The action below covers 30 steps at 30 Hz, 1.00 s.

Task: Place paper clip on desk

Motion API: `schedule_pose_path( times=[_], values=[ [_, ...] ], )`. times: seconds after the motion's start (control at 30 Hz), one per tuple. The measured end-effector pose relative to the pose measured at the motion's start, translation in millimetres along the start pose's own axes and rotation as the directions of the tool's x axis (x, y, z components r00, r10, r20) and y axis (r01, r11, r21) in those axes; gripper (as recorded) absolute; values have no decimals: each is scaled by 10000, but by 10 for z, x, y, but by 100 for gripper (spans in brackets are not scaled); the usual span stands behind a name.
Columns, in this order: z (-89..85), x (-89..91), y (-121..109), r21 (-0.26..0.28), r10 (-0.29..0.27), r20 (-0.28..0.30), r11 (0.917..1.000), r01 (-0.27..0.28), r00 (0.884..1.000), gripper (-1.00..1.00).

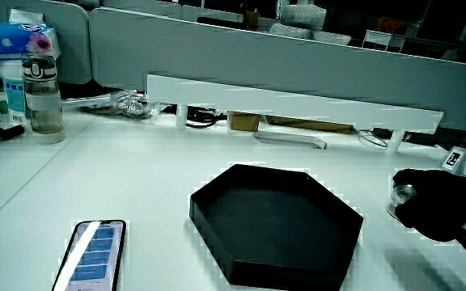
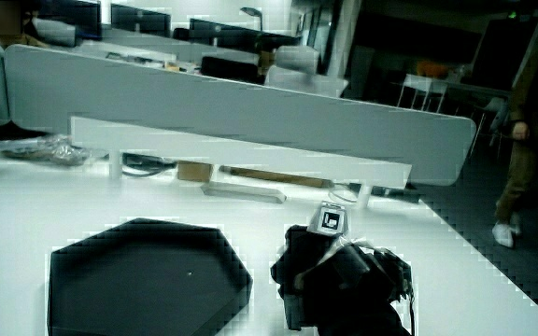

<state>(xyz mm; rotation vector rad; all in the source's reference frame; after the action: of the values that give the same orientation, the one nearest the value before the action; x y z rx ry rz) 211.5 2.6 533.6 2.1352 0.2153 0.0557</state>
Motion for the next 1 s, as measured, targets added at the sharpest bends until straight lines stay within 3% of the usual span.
schedule_pose_path(
  times=[0.1, 0.17, 0.2, 0.27, 0.6, 0.77, 0.87, 0.97, 1.0],
  values=[
    [-20, 62, 15, -62, -35, -197, 10000, 34, 9998, 0],
    [-36, 83, 20, -3, -220, -7, 9998, 220, 9998, 0],
    [-35, 80, 6, -209, -130, -49, 9997, 129, 9999, 0],
    [-55, 84, 10, 22, -90, -52, 10000, 90, 9999, 0],
    [-260, 110, 100, -566, -420, 193, 9975, 430, 9989, 0],
    [-356, 78, 135, -499, -385, 193, 9980, 394, 9991, 0],
    [-428, 83, 180, -928, -542, 191, 9941, 557, 9983, 0],
    [-452, 103, 177, -712, -671, 342, 9950, 694, 9972, 0],
    [-452, 99, 170, -833, -493, 267, 9952, 513, 9984, 0]
  ],
)
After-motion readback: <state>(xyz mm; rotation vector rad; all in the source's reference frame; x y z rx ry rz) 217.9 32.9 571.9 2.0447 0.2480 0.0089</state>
